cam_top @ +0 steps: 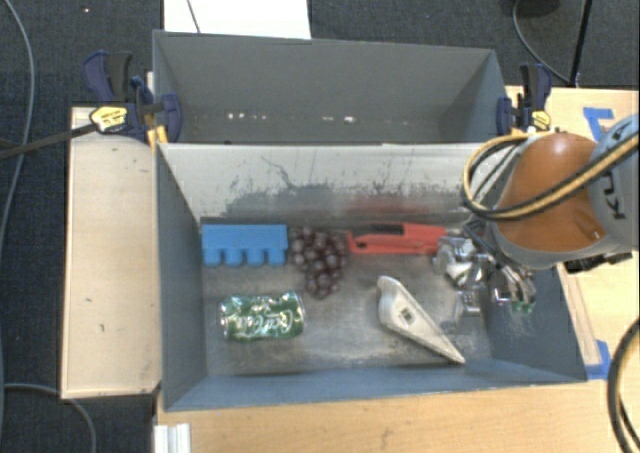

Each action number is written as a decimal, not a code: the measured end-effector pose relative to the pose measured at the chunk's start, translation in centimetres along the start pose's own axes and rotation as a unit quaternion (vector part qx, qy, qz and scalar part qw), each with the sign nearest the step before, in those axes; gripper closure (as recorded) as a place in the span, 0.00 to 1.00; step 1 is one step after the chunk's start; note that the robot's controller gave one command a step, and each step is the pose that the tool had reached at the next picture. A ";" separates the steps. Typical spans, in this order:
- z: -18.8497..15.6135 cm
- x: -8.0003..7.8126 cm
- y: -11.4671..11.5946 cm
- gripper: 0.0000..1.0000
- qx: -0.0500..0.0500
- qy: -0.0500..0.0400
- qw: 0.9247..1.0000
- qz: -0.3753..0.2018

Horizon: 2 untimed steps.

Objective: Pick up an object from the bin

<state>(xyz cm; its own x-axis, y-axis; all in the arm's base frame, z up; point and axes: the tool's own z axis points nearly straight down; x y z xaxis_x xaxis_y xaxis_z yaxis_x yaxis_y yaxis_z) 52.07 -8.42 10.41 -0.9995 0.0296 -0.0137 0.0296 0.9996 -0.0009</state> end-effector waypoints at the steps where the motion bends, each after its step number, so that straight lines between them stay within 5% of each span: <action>1: 2.2 2.0 4.3 0.00 0.000 0.006 0.999 -0.052; 2: 3.4 3.9 0.3 1.00 0.000 0.001 0.992 0.123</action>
Offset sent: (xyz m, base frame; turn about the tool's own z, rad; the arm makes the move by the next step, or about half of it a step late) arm -0.0383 0.0052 -0.0341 0.2457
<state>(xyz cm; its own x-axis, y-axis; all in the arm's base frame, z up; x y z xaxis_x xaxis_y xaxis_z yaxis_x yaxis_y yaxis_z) 48.23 -7.99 7.00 -0.9621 0.2726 -0.0117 0.2726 0.9621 0.0020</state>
